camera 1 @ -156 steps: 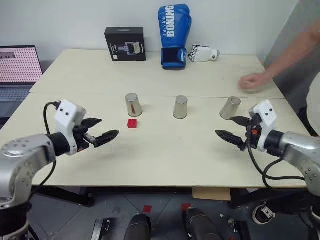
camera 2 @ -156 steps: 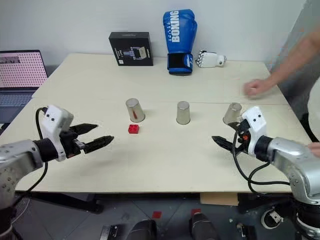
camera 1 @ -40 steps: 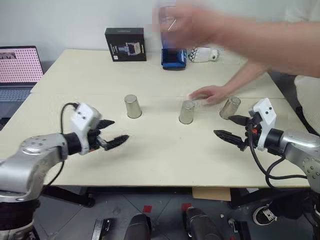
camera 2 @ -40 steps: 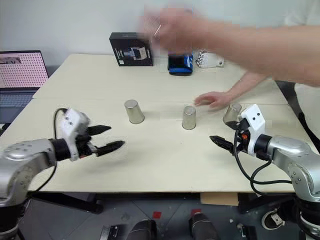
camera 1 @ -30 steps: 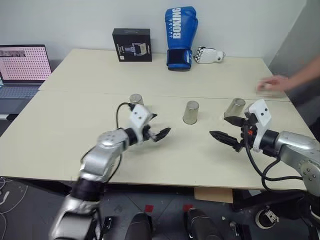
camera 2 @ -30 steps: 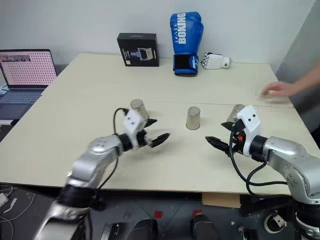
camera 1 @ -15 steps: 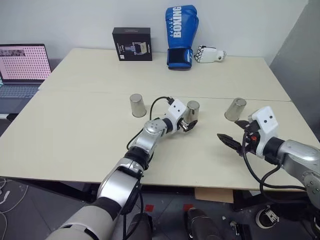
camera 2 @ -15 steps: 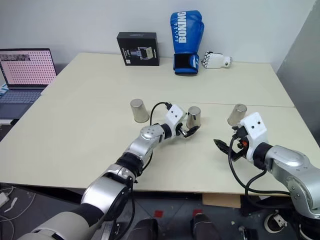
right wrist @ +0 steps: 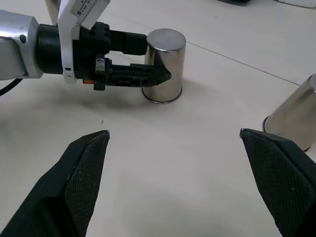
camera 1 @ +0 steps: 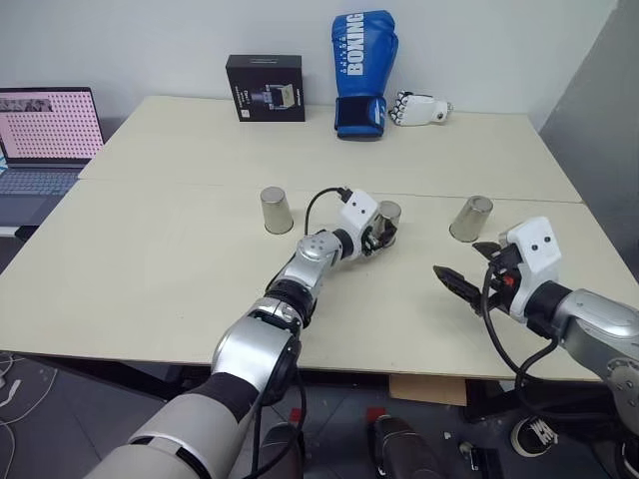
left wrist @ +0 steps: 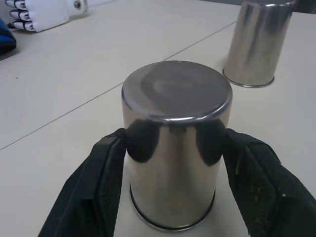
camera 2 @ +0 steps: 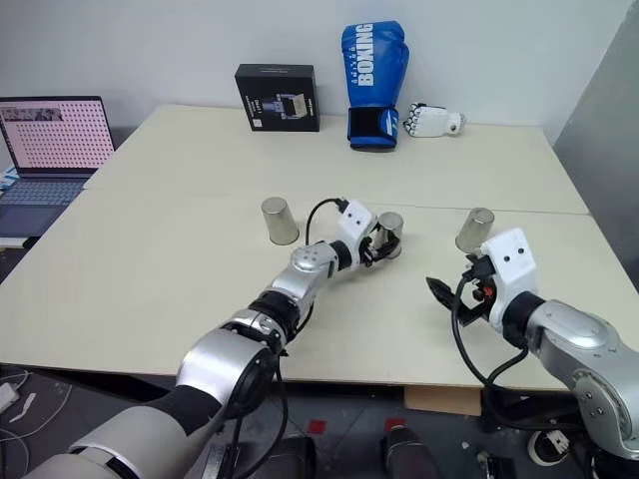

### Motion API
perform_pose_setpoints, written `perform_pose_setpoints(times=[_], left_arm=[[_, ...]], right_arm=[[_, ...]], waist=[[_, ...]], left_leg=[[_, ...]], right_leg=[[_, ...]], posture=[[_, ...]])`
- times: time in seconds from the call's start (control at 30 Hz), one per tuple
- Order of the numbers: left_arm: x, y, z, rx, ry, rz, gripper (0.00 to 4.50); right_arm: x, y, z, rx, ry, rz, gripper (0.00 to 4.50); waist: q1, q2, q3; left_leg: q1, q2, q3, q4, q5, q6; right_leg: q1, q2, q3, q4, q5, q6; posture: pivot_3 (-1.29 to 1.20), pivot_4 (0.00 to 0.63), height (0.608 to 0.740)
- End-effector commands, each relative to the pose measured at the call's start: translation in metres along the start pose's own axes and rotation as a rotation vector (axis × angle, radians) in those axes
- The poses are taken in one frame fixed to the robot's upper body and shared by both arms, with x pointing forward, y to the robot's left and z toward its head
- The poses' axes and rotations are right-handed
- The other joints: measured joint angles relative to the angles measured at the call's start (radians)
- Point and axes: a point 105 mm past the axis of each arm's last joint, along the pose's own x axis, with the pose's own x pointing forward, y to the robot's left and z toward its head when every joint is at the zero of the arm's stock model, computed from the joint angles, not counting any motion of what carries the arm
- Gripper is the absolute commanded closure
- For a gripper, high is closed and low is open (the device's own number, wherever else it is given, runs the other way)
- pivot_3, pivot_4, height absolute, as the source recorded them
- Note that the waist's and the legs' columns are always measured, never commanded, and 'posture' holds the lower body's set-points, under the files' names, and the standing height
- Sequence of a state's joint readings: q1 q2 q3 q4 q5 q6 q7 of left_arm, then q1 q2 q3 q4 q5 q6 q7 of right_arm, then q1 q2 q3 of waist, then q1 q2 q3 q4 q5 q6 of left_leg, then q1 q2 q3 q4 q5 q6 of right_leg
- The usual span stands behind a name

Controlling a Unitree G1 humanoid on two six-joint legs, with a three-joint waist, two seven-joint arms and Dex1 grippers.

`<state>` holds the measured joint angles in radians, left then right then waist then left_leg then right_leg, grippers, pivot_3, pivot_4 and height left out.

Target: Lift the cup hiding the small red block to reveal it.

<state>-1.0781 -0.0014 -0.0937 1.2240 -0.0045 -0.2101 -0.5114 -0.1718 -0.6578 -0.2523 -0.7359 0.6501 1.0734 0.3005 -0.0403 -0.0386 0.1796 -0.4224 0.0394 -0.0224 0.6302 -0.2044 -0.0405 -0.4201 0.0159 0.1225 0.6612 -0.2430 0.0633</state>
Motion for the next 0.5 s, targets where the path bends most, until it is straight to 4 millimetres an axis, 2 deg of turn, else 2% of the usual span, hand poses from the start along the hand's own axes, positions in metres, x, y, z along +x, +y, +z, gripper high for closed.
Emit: perform_pose_setpoints(times=[0.03, 0.13, 0.2, 0.33, 0.5], left_arm=[[0.003, 0.01, 0.041, 0.022, -0.126, 0.026, 1.81], [0.0, 0.024, 0.059, -0.018, -0.181, 0.08, 1.81], [-0.003, 0.032, 0.06, -0.042, -0.18, 0.111, 1.81], [-0.009, 0.039, 0.04, -0.035, -0.101, 0.179, 1.81], [-0.009, 0.035, 0.012, -0.072, -0.001, 0.234, 1.81]], right_arm=[[-0.001, -0.001, 0.015, -0.022, -0.056, -0.011, 0.0], [0.001, -0.001, 0.018, -0.019, -0.066, -0.008, 0.0], [0.003, 0.001, 0.018, -0.014, -0.069, 0.001, 0.0], [0.005, 0.005, 0.017, -0.004, -0.071, 0.025, 0.0], [0.007, 0.005, 0.017, -0.002, -0.074, 0.027, 0.0]], waist=[[0.0, 0.0, 0.0], [0.0, 0.0, 0.0], [0.0, 0.0, 0.0], [-0.001, 0.0, 0.0], [0.0, 0.001, 0.0]], left_leg=[[0.0, 0.0, 0.0, 0.0, 0.0, 0.0], [0.0, 0.0, 0.0, 0.0, 0.0, 0.0], [0.0, 0.0, 0.0, 0.0, 0.0, 0.0], [0.0, 0.0, 0.0, 0.0, 0.0, 0.0], [0.0, 0.0, 0.0, 0.0, 0.0, 0.0]], right_leg=[[0.0, 0.0, 0.0, 0.0, 0.0, 0.0], [0.0, 0.0, 0.0, 0.0, 0.0, 0.0], [0.0, 0.0, 0.0, 0.0, 0.0, 0.0], [0.0, 0.0, 0.0, 0.0, 0.0, 0.0], [0.0, 0.0, 0.0, 0.0, 0.0, 0.0]], posture=[[0.0, 0.15, 0.74], [0.0, 0.15, 0.74], [0.0, 0.15, 0.74], [0.0, 0.15, 0.74], [0.0, 0.15, 0.74]])
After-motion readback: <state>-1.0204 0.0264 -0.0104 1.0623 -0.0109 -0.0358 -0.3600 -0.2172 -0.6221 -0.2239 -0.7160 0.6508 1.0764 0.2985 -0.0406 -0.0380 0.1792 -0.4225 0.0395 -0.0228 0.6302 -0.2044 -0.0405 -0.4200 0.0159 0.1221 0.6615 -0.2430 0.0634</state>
